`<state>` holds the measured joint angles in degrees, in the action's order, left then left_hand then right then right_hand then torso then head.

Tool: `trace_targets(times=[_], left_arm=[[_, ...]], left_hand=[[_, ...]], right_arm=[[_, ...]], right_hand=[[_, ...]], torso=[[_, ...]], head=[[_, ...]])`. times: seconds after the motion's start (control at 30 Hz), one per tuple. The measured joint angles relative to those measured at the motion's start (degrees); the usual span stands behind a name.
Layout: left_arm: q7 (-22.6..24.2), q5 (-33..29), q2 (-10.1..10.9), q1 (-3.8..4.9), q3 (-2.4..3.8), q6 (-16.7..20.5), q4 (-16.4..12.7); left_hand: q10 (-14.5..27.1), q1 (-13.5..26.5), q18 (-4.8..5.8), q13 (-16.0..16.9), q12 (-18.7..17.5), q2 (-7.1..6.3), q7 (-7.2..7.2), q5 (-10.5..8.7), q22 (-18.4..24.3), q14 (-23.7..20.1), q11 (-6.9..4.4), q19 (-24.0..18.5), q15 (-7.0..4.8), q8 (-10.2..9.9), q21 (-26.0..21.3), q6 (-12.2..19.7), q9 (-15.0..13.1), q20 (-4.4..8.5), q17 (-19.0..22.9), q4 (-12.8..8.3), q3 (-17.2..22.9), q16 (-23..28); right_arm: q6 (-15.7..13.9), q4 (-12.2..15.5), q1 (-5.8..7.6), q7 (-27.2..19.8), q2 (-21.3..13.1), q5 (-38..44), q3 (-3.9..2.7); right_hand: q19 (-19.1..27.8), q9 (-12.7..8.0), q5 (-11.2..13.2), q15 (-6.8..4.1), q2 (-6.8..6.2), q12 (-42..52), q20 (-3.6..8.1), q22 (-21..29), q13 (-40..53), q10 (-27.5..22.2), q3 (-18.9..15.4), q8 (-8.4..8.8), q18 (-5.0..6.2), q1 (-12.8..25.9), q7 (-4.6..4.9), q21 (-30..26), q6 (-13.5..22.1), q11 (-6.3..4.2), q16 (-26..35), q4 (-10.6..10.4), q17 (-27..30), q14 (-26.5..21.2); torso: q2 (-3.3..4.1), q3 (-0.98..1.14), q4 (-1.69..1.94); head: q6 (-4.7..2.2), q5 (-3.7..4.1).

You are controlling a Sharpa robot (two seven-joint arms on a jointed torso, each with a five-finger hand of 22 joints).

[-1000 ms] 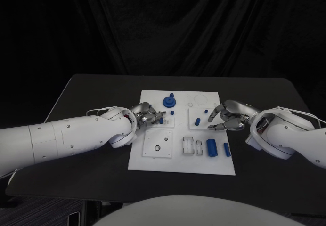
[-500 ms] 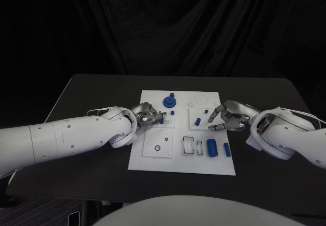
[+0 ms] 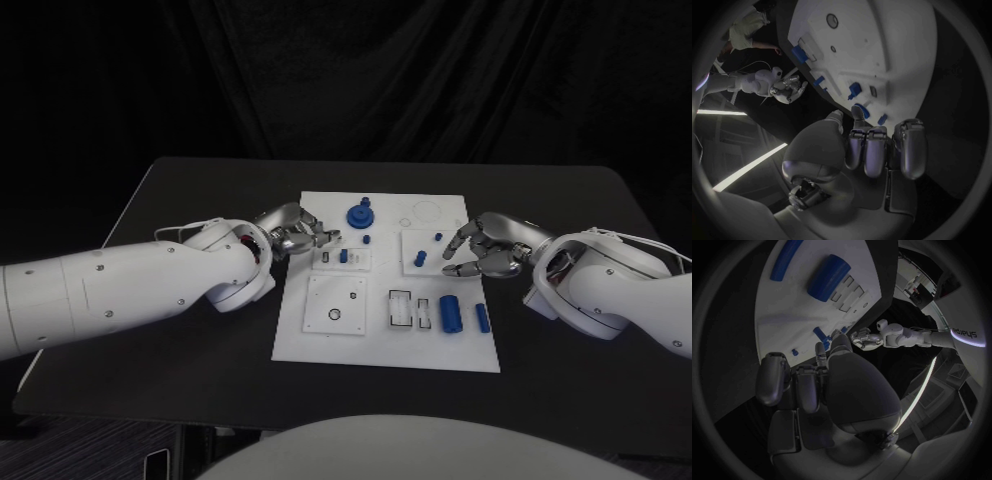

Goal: Assemble the parts on the task board

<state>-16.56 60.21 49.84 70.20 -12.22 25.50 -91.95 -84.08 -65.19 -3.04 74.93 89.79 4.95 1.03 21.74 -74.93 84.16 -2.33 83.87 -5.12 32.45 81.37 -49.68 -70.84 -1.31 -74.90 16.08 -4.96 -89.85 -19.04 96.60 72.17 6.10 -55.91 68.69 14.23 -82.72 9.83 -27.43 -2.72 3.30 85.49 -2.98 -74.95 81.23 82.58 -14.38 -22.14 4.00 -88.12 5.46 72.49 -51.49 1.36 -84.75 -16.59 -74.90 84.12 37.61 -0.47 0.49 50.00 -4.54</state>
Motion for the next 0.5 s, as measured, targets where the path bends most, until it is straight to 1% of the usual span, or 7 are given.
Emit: trace_targets(times=[0.03,0.07,0.1,0.2,0.3,0.4,0.5], left_arm=[[0.15,0.28,0.22,0.74,0.05,0.03,-0.02],[0.29,0.54,0.35,1.48,0.07,0.03,-0.02],[0.51,0.88,0.42,2.42,0.11,0.0,0.1],[1.11,1.62,0.36,4.23,0.14,-0.39,1.17],[1.43,2.19,-0.18,5.15,0.15,-1.2,3.28],[1.48,2.52,-1.07,5.48,0.12,-2.19,5.31],[1.44,2.82,-2.45,5.75,0.1,-3.78,7.68]], left_hand=[[-0.08,-0.8,0.12,0.0,0.0,-0.23,0.02,-0.2,0.0,0.0,-0.08,0.0,0.0,0.0,0.35,0.39,-0.07,0.0,0.0,-0.32,0.07,0.0],[-0.08,-1.48,0.9,0.0,0.0,-0.37,0.1,-0.21,0.0,0.0,-0.08,0.0,0.0,0.0,0.6,0.45,-0.08,0.0,0.0,-0.6,0.21,0.0],[-0.08,-2.41,0.94,0.0,0.0,-0.47,-0.02,-0.27,0.0,0.0,-0.08,0.0,0.0,0.0,0.88,0.57,-0.09,0.0,0.0,-0.86,0.42,0.0],[-0.08,-4.81,0.93,0.0,0.0,-0.66,0.18,-1.23,0.0,0.0,-0.08,0.0,0.0,-0.29,1.58,1.2,0.06,0.0,0.0,-1.56,1.12,0.0],[-0.08,-6.34,0.93,0.01,0.0,-0.7,0.22,-2.16,0.0,0.0,-0.08,0.0,0.0,-0.51,1.95,1.4,0.36,0.0,0.0,-2.03,1.59,0.0],[-0.08,-6.38,0.93,0.01,0.0,-0.75,0.3,-2.37,0.0,0.0,-0.08,0.0,0.01,-0.73,2.29,1.47,0.44,0.0,0.0,-2.03,1.59,0.0],[-0.08,-6.38,0.93,0.01,0.0,-0.75,0.5,-3.78,0.01,0.0,-0.08,0.0,0.01,-1.12,2.29,1.68,0.59,0.0,0.0,-2.03,1.59,0.0]], right_arm=[[-0.08,-0.03,0.0,-0.05,0.0,0.0,0.0],[-0.16,-0.08,0.0,-0.1,0.0,0.0,0.0],[-0.25,-0.15,0.0,-0.16,0.0,0.0,0.0],[-0.47,-0.39,-0.01,-0.29,0.07,0.0,0.0],[-0.67,-0.56,-0.01,-0.42,0.38,0.0,0.0],[-0.82,-0.57,-0.01,-0.56,0.51,0.0,-0.02],[-0.95,-0.6,-0.01,-0.69,0.47,0.0,-0.02]], right_hand=[[0.0,0.0,0.0,0.0,0.0,0.0,0.0,0.0,-0.01,0.0,-0.09,0.0,0.0,0.0,0.0,0.0,0.0,0.0,0.0,-0.09,0.0,0.0],[0.0,0.0,0.0,0.0,0.0,0.0,0.0,0.0,-0.02,0.0,-0.16,0.0,0.0,0.0,0.0,0.0,0.0,0.0,0.0,-0.16,0.0,0.0],[0.0,0.0,0.0,0.0,0.01,0.0,0.0,0.0,-0.02,0.0,-0.16,0.0,0.0,0.01,0.0,0.0,0.0,0.0,0.0,-0.16,0.0,0.0],[0.0,-0.05,0.0,0.0,0.01,0.02,0.0,0.01,-0.04,-0.01,-0.15,0.0,0.0,0.01,0.0,0.0,0.0,0.0,0.0,-0.16,0.0,0.0],[0.0,-0.05,-0.26,0.0,0.01,0.14,0.0,0.01,-0.24,-0.29,-0.16,0.0,0.0,0.01,0.0,0.29,0.0,0.29,0.0,-0.16,0.0,0.0],[0.0,-0.05,-0.28,0.0,0.01,0.21,0.0,0.01,-0.3,-0.3,-0.16,0.0,0.0,0.01,0.0,0.29,0.0,0.29,0.0,-0.16,0.0,-0.01],[0.0,-0.06,-0.5,0.0,0.01,0.22,0.0,0.01,-0.32,-0.3,-0.16,0.0,0.0,0.01,-0.21,0.39,-0.21,0.29,0.0,-0.16,0.0,-0.02]], torso=[[0.0,0.0,0.01],[0.0,-0.01,0.01],[0.0,-0.03,0.01],[-0.05,-0.03,0.02],[-0.15,0.02,-0.02],[-0.21,0.1,-0.12],[-0.21,0.18,-0.16]], head=[[0.0,-0.04],[0.0,-0.05],[0.0,-0.08],[0.0,-0.15],[0.0,-0.43],[0.0,-0.58],[0.0,-0.62]])
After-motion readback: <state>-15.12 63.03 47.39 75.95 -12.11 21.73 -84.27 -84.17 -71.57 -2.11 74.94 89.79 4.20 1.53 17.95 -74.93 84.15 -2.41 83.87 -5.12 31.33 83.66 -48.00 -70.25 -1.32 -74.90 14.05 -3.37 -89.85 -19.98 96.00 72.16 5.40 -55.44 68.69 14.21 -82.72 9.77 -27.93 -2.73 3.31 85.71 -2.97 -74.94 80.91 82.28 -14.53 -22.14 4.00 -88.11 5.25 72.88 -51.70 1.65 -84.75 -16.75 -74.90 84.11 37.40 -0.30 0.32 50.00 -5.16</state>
